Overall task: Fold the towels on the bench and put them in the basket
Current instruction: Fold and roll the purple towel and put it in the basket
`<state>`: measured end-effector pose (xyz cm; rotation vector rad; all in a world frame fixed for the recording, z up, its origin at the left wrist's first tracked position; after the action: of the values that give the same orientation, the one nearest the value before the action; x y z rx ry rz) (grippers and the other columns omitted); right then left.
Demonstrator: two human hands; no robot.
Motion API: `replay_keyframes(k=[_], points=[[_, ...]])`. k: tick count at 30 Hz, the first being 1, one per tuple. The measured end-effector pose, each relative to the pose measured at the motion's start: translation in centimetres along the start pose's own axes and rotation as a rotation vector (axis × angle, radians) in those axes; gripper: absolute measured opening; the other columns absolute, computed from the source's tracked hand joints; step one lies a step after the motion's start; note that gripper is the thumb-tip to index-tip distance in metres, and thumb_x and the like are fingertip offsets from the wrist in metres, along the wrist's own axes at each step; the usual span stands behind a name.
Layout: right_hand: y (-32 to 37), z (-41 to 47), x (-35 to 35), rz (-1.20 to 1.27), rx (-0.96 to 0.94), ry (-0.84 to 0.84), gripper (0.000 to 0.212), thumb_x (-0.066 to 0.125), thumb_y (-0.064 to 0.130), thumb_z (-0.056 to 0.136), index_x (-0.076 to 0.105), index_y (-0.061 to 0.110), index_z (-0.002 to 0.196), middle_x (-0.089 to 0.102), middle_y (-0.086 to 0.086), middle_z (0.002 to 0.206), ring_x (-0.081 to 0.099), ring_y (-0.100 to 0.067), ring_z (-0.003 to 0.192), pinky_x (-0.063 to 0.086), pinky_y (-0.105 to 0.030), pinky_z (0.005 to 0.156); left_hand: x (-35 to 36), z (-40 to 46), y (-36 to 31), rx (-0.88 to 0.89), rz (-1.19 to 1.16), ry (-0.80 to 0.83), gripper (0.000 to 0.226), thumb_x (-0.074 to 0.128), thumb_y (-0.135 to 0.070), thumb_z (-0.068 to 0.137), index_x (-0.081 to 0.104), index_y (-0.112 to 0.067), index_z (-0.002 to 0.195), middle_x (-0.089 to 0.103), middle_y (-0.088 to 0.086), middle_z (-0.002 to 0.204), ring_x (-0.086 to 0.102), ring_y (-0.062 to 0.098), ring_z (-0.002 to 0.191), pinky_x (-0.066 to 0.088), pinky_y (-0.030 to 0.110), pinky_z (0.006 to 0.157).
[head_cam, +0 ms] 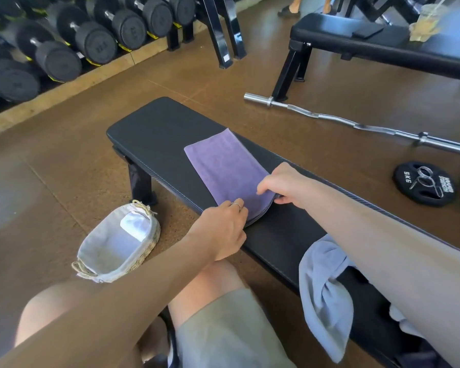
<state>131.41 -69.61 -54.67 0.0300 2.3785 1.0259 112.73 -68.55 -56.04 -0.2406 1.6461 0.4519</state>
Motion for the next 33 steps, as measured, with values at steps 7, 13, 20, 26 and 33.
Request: replay_keyframes(k=[7, 13, 20, 26, 33], points=[[-2.1, 0.3, -1.9, 0.029, -0.015, -0.105, 0.057, 0.069, 0.001, 0.084, 0.039, 0.013, 0.131, 0.046, -0.009, 0.117, 0.055, -0.016, 0.075, 0.056, -0.03, 0.061, 0.0, -0.1, -0.2, 0.055, 0.083, -0.011, 0.027, 0.049, -0.032, 0.088, 0.043, -0.015, 0.108, 0.051, 0.004, 0.103, 0.054, 0.025, 0.083, 0.033, 0.035, 0.064], [-4.1, -0.1, -2.2, 0.023, -0.069, -0.11, 0.041, 0.065, -0.001, 0.085, 0.044, 0.017, 0.116, 0.058, -0.016, 0.111, 0.067, -0.026, 0.077, 0.061, -0.034, 0.066, 0.7, -0.3, -0.7, 0.072, 0.15, 0.044, 0.04, 0.067, -0.023, 0.082, 0.045, -0.014, 0.113, 0.05, 0.008, 0.112, 0.057, 0.026, 0.085, 0.035, 0.035, 0.067], [-4.8, -0.7, -2.5, -0.053, -0.144, 0.026, 0.024, 0.057, 0.0, 0.092, 0.05, 0.017, 0.108, 0.062, -0.016, 0.099, 0.068, -0.023, 0.07, 0.059, -0.03, 0.066, 0.9, -0.6, -0.4, 0.08, 0.106, 0.024, 0.019, 0.056, -0.016, 0.089, 0.05, -0.013, 0.106, 0.053, 0.007, 0.101, 0.056, 0.025, 0.074, 0.038, 0.035, 0.06], [-5.0, -0.9, -3.1, 0.021, -0.148, 0.14, 0.031, 0.04, -0.005, 0.093, 0.068, 0.006, 0.099, 0.057, -0.017, 0.107, 0.067, -0.027, 0.077, 0.057, -0.028, 0.066, 0.2, -0.8, 0.6, 0.038, 0.001, -0.072, 0.009, 0.048, -0.02, 0.092, 0.048, -0.015, 0.098, 0.046, 0.002, 0.091, 0.041, 0.023, 0.066, 0.034, 0.035, 0.061], [-5.5, -1.0, -3.7, -0.029, -0.191, 0.163, 0.055, 0.038, -0.025, 0.082, 0.074, 0.008, 0.107, 0.066, -0.017, 0.114, 0.074, -0.029, 0.091, 0.06, -0.037, 0.086, -0.5, -1.0, 1.9, -0.034, -0.234, -0.024, 0.005, 0.041, -0.017, 0.095, 0.036, -0.015, 0.096, 0.045, 0.001, 0.087, 0.052, 0.029, 0.073, 0.04, 0.037, 0.062]])
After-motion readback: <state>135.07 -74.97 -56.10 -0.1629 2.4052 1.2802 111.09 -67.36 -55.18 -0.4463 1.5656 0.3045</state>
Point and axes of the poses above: each hand's wrist, its own z-axis towards the middle knuckle, its own x-axis out of the palm, y = z × x, the point moved 2 cm from there along z, towards the middle knuckle
